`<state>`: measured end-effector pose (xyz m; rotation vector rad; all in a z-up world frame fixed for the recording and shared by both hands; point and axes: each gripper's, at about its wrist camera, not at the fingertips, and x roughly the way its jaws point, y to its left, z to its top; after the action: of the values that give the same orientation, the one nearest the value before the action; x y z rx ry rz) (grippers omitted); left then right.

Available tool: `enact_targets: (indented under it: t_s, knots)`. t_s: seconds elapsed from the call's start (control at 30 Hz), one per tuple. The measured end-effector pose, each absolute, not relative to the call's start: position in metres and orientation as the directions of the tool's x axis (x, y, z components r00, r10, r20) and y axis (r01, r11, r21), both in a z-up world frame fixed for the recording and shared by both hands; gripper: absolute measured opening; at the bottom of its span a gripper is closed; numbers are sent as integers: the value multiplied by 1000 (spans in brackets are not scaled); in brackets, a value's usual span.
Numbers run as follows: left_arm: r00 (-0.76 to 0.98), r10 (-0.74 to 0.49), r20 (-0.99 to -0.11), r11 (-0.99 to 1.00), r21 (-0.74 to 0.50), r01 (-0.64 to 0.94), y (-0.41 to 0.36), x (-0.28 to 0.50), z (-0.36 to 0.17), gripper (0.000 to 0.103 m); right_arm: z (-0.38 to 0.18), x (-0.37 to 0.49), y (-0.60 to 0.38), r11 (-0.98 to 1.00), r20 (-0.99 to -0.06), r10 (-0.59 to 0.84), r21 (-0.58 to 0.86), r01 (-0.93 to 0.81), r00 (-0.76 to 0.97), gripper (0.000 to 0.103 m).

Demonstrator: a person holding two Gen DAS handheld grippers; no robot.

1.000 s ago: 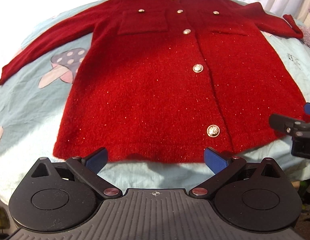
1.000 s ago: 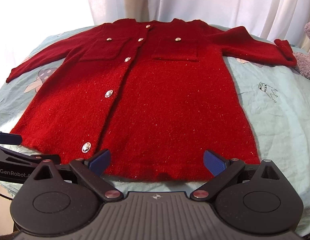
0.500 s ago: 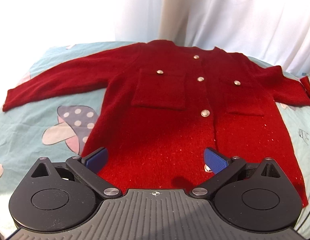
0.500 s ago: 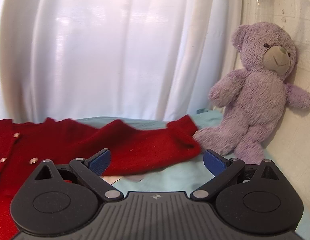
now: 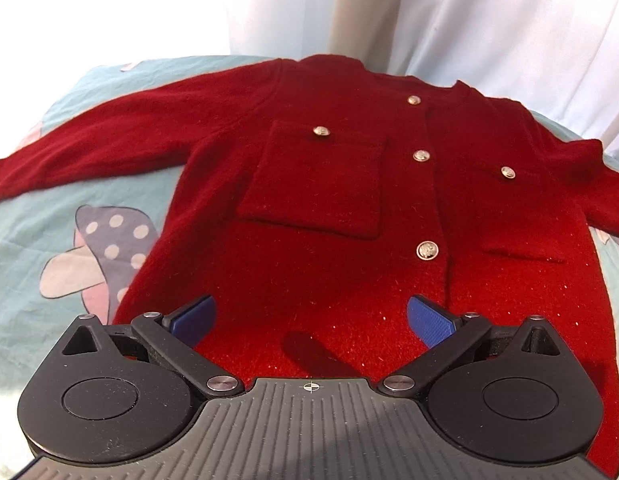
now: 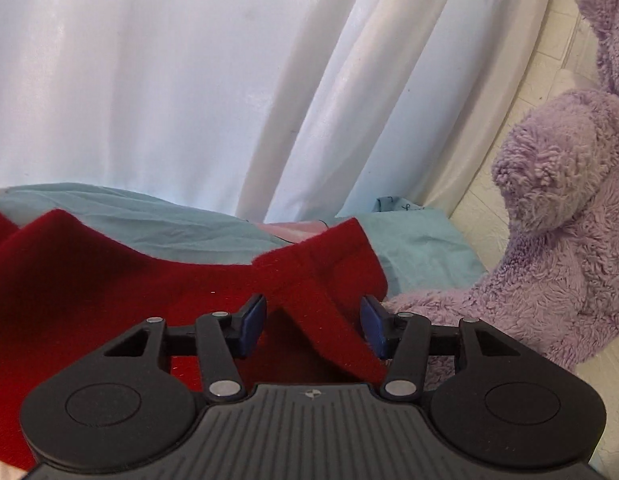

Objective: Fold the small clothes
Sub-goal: 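Grasp the cuff of the sleeve near the teddy bear with the right gripper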

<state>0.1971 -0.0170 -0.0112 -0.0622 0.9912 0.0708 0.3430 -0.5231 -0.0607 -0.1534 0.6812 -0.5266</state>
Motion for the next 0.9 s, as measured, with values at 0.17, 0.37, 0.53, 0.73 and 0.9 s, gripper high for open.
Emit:
enact_targets:
  t_s: [0.17,0.37,0.53,0.73,0.9]
  knots:
    - [539,19,-842,995,-35,-89,-16,206,-14,103,-67,354,-539,863,-588,-499,-275,424,636,9]
    - [559,-14,-829,994,-73,-83,-13,219,-8,103,-8,316,-509,891,-486,-396,0,453,779,8]
    - [636,-83,-767,984,-164,-70,-5,234,17,103,46,289,-389,990,-343,-44,111,87,938,9]
    - [719,-160,-676,969,-246,-16,2,269,38,103,-4,291,-257,962,-456,274,142,-235,847,26]
    - [676,-306,-671,931,-360,64,-4,309,23,103,-49,278,-260,955,-560,271,261,-143,783,35]
